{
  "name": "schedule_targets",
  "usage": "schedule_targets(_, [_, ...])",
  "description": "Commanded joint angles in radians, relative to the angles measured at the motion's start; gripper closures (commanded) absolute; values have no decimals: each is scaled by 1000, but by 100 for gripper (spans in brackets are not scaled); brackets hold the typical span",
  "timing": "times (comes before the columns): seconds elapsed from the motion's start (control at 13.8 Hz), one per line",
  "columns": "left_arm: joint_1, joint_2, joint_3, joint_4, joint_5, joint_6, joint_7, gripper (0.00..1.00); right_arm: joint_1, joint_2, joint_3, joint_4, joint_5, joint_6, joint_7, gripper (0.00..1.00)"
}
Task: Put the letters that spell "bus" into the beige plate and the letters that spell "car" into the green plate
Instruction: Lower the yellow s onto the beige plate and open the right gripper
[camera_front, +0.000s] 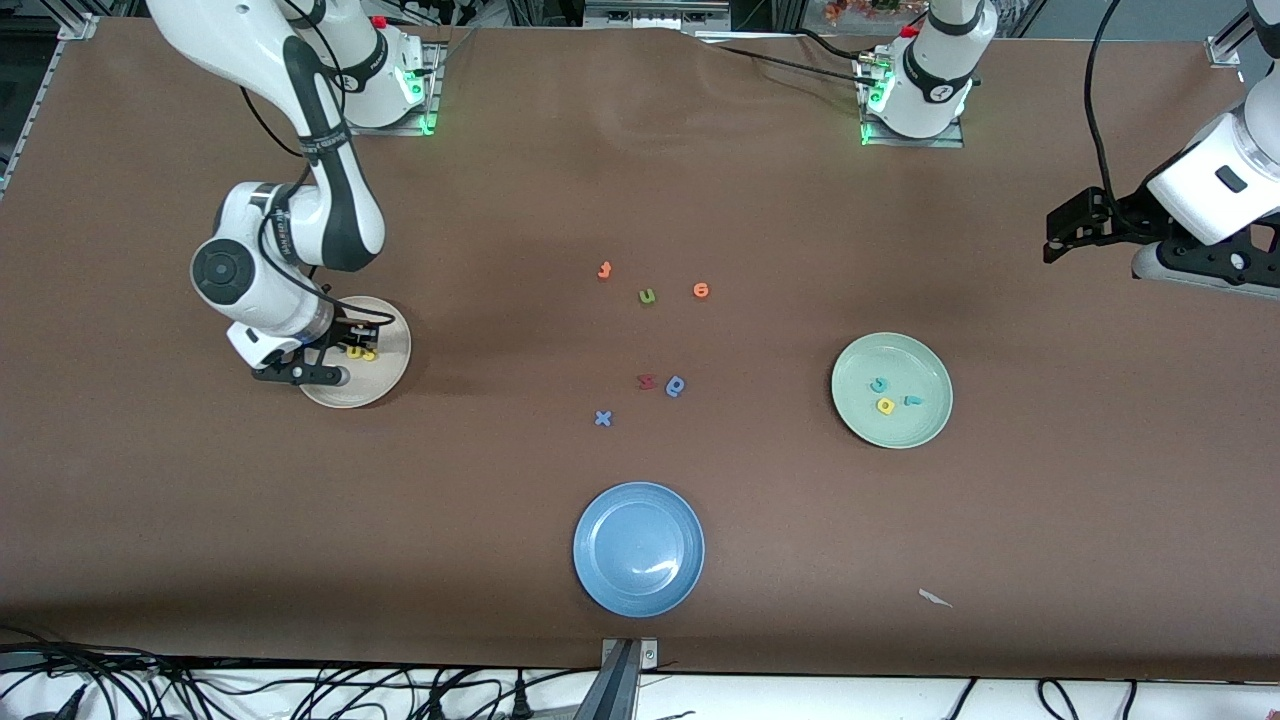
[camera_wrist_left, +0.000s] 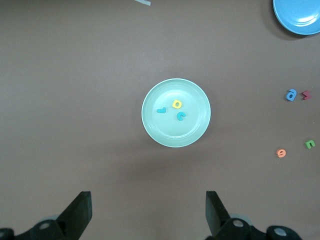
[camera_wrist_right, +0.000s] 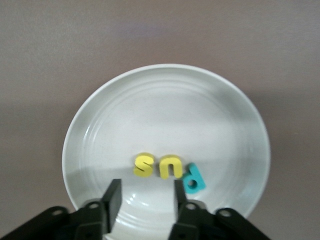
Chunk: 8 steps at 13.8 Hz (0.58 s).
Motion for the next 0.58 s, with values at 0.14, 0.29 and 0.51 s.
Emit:
schedule_targets(0.14, [2, -1, 0, 18, 21, -32, 5, 0, -30, -19, -34, 170, -9, -303, -7, 0])
schedule_targets(0.29, [0, -1, 0, 18, 22, -32, 5, 0, -30, -23, -65, 205, -9, -390, -4, 0])
schedule_targets(0.51, [0, -2, 0, 18, 21, -32, 5, 0, -29, -28, -81, 291, -9, -533, -2, 0])
